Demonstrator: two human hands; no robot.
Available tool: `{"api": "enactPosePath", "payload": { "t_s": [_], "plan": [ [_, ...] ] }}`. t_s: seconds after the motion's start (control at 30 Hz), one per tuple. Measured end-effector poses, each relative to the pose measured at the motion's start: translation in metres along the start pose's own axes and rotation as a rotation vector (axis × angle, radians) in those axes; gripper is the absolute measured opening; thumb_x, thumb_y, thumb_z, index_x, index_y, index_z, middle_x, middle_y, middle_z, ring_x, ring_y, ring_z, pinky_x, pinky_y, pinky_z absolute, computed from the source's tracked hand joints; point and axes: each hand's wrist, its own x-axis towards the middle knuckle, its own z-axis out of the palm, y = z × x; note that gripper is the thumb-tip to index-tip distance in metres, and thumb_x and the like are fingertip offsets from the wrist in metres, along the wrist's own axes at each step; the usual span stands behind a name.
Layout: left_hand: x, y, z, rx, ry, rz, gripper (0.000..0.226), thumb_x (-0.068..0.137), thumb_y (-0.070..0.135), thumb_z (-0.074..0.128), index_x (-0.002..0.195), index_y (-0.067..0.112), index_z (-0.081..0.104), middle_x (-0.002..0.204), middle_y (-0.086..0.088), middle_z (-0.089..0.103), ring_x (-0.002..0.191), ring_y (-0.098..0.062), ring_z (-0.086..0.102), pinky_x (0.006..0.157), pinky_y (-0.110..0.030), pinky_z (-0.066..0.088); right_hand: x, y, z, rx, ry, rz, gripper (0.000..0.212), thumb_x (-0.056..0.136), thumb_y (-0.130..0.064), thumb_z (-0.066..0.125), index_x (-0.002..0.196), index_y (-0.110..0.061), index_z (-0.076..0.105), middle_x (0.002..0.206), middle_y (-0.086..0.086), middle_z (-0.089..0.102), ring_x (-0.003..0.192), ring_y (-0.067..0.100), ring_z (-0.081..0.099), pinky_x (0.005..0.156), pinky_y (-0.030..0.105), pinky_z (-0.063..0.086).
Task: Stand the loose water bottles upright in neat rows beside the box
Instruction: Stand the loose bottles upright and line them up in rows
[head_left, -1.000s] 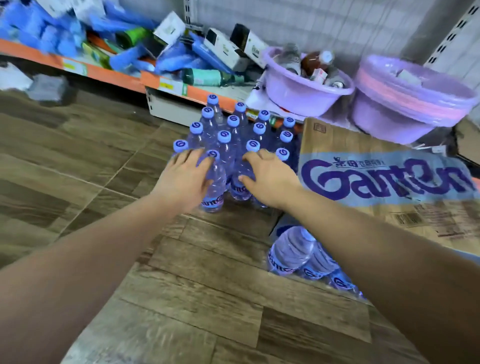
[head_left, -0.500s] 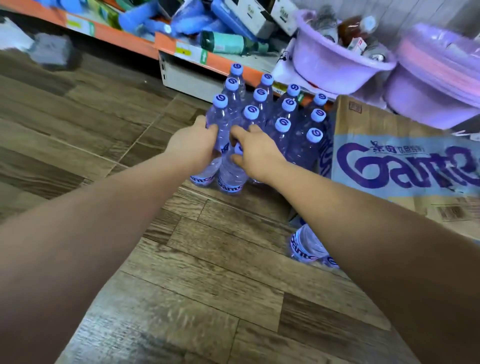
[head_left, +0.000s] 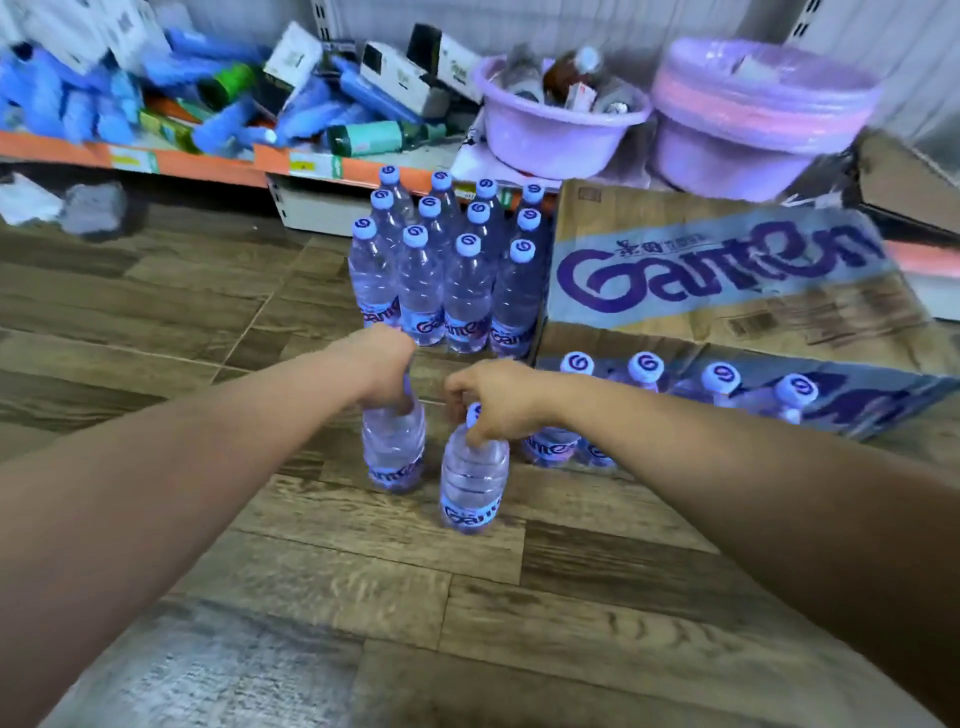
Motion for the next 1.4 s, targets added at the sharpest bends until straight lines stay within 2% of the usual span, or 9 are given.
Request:
{"api": "enactPosePath", "payload": {
  "t_s": [0.07, 0.13, 0.23, 0.37, 0.5, 0.77, 0.9, 1.07, 1.4],
  "plan": [
    [-0.006, 0.022, -0.001, 0.021, -0.081, 0.039, 0.033, 0.073, 0.034, 0.07, 0.093, 0.008, 0.069, 0.1, -0.013, 0.072, 0.095, -0.03, 0.067, 0.074, -0.031, 0.052, -0.024, 0.01, 0.003, 0.004, -0.034, 0.018, 0.021, 0.077, -0.016, 0.068, 0.079, -0.022, 0.049, 0.081, -0.003, 0.053, 0.081, 0.021, 0.052, 0.06, 0.024, 0.04],
    [-0.01, 0.043, 0.0, -0.027, -0.114, 0.072, 0.035, 0.07, 0.032, 0.073, 0.094, 0.007, 0.069, 0.095, -0.012, 0.073, 0.09, -0.028, 0.068, 0.068, -0.029, 0.051, -0.046, 0.023, 0.005, 0.013, -0.041, 0.06, 0.015, 0.078, -0.015, 0.068, 0.085, -0.019, 0.055, 0.076, -0.005, 0.052, 0.079, 0.019, 0.052, 0.055, 0.021, 0.04],
    [-0.014, 0.072, 0.0, -0.065, -0.109, 0.121, 0.035, 0.07, 0.031, 0.075, 0.093, 0.007, 0.066, 0.092, -0.01, 0.073, 0.09, -0.026, 0.068, 0.067, -0.028, 0.049, -0.073, 0.044, 0.011, 0.009, -0.022, 0.126, 0.031, 0.078, -0.018, 0.068, 0.108, -0.013, 0.062, 0.09, -0.001, 0.055, 0.085, 0.018, 0.05, 0.069, 0.023, 0.039],
    [-0.016, 0.107, -0.003, -0.084, -0.021, 0.226, 0.028, 0.07, 0.029, 0.074, 0.083, 0.016, 0.053, 0.098, -0.012, 0.068, 0.094, -0.03, 0.063, 0.072, -0.034, 0.049, -0.099, 0.074, 0.012, -0.004, 0.019, 0.207, 0.024, 0.078, -0.02, 0.07, 0.1, -0.02, 0.06, 0.087, -0.002, 0.051, 0.084, 0.018, 0.047, 0.071, 0.026, 0.037],
    [-0.013, 0.131, -0.008, -0.073, 0.088, 0.293, 0.037, 0.076, 0.034, 0.07, 0.1, 0.011, 0.054, 0.106, -0.012, 0.064, 0.099, -0.032, 0.059, 0.073, -0.032, 0.043, -0.115, 0.094, 0.01, 0.032, 0.086, 0.293, 0.025, 0.079, -0.015, 0.07, 0.102, -0.015, 0.061, 0.087, -0.001, 0.048, 0.086, 0.02, 0.048, 0.07, 0.029, 0.038],
    [-0.007, 0.158, 0.003, -0.12, 0.102, 0.287, 0.039, 0.087, 0.027, 0.06, 0.112, 0.003, 0.045, 0.119, -0.019, 0.047, 0.106, -0.038, 0.055, 0.087, -0.042, 0.046, -0.113, 0.106, 0.012, 0.079, 0.207, 0.358, 0.032, 0.081, -0.012, 0.066, 0.111, -0.012, 0.06, 0.105, 0.007, 0.051, 0.105, 0.026, 0.054, 0.073, 0.027, 0.038],
    [-0.003, 0.16, 0.005, -0.117, 0.135, 0.246, 0.043, 0.088, 0.027, 0.059, 0.12, 0.004, 0.042, 0.124, -0.019, 0.043, 0.106, -0.039, 0.056, 0.089, -0.044, 0.048, -0.111, 0.106, 0.015, 0.07, 0.245, 0.364, 0.033, 0.081, -0.012, 0.066, 0.113, -0.013, 0.058, 0.124, 0.013, 0.05, 0.099, 0.026, 0.051, 0.073, 0.028, 0.037],
    [0.001, 0.162, 0.0, -0.118, 0.15, 0.221, 0.042, 0.088, 0.025, 0.06, 0.118, 0.003, 0.042, 0.123, -0.019, 0.044, 0.105, -0.039, 0.056, 0.084, -0.041, 0.045, -0.112, 0.107, 0.019, 0.068, 0.271, 0.35, 0.029, 0.082, -0.011, 0.064, 0.111, -0.011, 0.057, 0.123, 0.015, 0.051, 0.108, 0.028, 0.053, 0.073, 0.027, 0.035],
    [-0.002, 0.155, 0.002, -0.202, 0.142, 0.231, 0.04, 0.084, 0.028, 0.065, 0.112, 0.005, 0.047, 0.117, -0.013, 0.047, 0.103, -0.033, 0.056, 0.086, -0.039, 0.047, -0.116, 0.103, 0.02, 0.074, 0.311, 0.355, 0.03, 0.084, -0.013, 0.062, 0.114, -0.012, 0.057, 0.112, 0.011, 0.049, 0.102, 0.024, 0.05, 0.074, 0.027, 0.037]
  ]
}}
